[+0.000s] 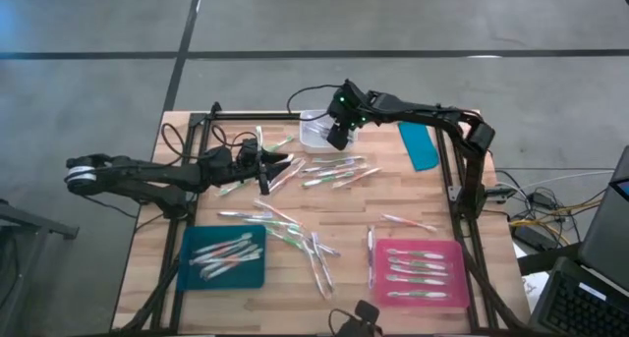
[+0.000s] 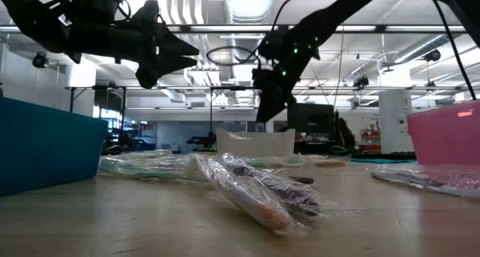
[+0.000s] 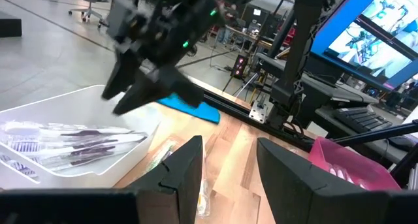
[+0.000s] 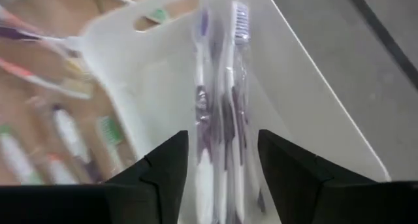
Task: Pick & Place Toothbrushes
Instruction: Put the green toothbrush into the pink bin
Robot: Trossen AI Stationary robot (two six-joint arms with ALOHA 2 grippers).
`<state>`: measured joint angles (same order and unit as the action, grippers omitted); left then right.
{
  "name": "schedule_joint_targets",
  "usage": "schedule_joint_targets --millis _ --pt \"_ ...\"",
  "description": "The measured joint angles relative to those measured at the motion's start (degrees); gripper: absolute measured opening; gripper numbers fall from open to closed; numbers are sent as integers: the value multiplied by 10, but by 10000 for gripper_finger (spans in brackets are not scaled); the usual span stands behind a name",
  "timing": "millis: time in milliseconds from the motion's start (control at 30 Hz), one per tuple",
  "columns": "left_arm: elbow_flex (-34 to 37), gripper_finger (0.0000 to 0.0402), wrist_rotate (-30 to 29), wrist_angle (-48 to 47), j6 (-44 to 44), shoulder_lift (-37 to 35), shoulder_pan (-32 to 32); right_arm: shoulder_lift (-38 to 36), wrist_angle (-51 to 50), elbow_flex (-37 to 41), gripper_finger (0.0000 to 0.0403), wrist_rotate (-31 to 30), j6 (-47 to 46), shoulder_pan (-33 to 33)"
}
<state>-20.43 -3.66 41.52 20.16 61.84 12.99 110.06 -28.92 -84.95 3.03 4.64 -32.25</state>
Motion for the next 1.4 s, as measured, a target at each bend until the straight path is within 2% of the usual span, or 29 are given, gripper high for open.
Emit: schedule_joint_targets --millis 400,667,900,1133,1300,1400 --pt "0 150 0 0 0 0 0 -108 -181 10 119 0 2 51" --pt "0 150 0 0 -4 0 0 -166 -250 14 76 0 -13 81" --pt "0 150 -6 0 -5 0 0 -215 -266 19 41 -1 -32 111" --pt "0 150 -12 0 -5 0 0 -231 -265 19 11 -2 -34 153" --pt "0 150 18 -14 -6 0 0 -229 -264 21 12 -22 -32 181" --pt "-14 150 31 -73 -27 0 0 -229 -264 27 13 -39 -32 197"
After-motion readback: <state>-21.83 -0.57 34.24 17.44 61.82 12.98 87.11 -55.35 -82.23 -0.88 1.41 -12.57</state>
